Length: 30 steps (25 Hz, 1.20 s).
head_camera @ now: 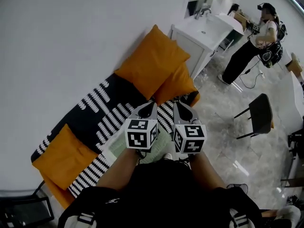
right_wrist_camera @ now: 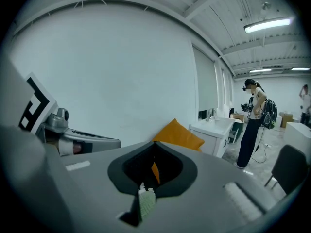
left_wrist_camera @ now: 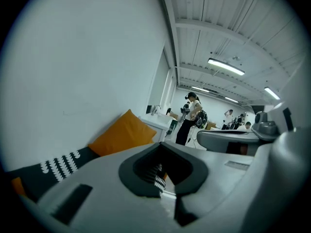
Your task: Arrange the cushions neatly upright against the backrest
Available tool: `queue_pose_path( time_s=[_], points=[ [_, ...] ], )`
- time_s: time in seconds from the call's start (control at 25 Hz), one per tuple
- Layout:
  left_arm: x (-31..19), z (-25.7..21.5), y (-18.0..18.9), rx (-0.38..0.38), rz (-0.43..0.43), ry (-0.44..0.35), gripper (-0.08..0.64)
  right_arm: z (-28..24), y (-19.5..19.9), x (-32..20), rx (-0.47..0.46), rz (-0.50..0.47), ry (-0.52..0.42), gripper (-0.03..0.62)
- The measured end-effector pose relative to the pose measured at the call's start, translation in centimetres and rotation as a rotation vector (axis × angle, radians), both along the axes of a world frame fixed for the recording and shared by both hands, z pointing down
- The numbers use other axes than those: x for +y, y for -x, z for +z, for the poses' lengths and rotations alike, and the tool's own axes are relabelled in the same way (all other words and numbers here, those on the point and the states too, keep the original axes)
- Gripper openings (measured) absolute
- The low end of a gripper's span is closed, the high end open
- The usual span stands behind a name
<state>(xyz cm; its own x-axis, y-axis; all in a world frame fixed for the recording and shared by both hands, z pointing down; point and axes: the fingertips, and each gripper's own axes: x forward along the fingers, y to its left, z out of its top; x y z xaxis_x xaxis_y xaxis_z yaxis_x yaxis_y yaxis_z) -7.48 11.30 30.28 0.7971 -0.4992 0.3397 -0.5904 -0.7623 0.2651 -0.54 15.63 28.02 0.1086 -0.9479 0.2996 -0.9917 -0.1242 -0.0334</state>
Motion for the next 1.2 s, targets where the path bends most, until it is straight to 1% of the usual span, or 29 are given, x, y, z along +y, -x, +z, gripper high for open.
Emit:
queue_pose_path(
  time_s=[0.2, 0.28, 0.36, 0.48, 0.56, 0.68, 0.76, 0.8, 0.84, 0.88, 0.96, 1.0, 1.08, 1.2],
  points=[
    [-2.6, 0.5, -0.5, 0.007, -0.026, 0.012, 0.008, 0.0, -1.1, -2.3, 0.029, -0.008, -0.012, 0.012],
    [-3.7, 1.5, -1.2, -0.010, -0.041, 0.024, 0.008, 0.7, -2.4, -3.5, 0.034, -0.014, -0.002, 0.019],
    [-5.2, 3.0, -1.7, -0.039, -0.073, 0.048, 0.008, 1.7, -4.0, -5.1, 0.032, -0.027, 0.020, 0.029],
    [-8.9, 5.7, -2.5, -0.052, -0.146, 0.114, 0.008, 3.5, -7.1, -9.0, 0.012, -0.054, 0.046, 0.044],
    [-11.9, 7.5, -3.7, -0.039, -0.196, 0.178, 0.008, 5.0, -9.7, -12.4, -0.001, -0.080, 0.065, 0.060],
    [-16.0, 9.6, -5.9, -0.011, -0.278, 0.274, 0.008, 7.4, -14.1, -17.8, 0.007, -0.137, 0.122, 0.108],
    [-19.0, 10.6, -7.5, -0.008, -0.339, 0.295, 0.008, 8.5, -17.1, -21.5, 0.026, -0.168, 0.150, 0.128],
    [-20.7, 11.1, -8.3, -0.009, -0.367, 0.297, 0.033, 8.9, -18.6, -23.4, 0.037, -0.181, 0.160, 0.135],
    [-22.3, 11.5, -9.0, -0.007, -0.392, 0.301, 0.079, 9.3, -20.1, -25.4, 0.047, -0.193, 0.170, 0.140],
    [-23.7, 12.1, -9.8, 0.000, -0.414, 0.311, 0.099, 9.7, -21.4, -27.2, 0.056, -0.207, 0.182, 0.147],
    [-25.9, 13.4, -10.9, 0.028, -0.451, 0.349, 0.118, 10.8, -23.7, -30.5, 0.080, -0.234, 0.208, 0.169],
    [-27.0, 14.3, -11.1, 0.046, -0.469, 0.375, 0.121, 11.3, -24.6, -32.1, 0.102, -0.245, 0.220, 0.192],
    [-29.0, 16.3, -11.2, 0.077, -0.506, 0.429, 0.168, 12.6, -26.1, -35.3, 0.170, -0.266, 0.243, 0.229],
    [-31.9, 20.1, -10.9, 0.110, -0.563, 0.488, 0.244, 14.8, -27.6, -39.4, 0.256, -0.306, 0.288, 0.250]
  ],
)
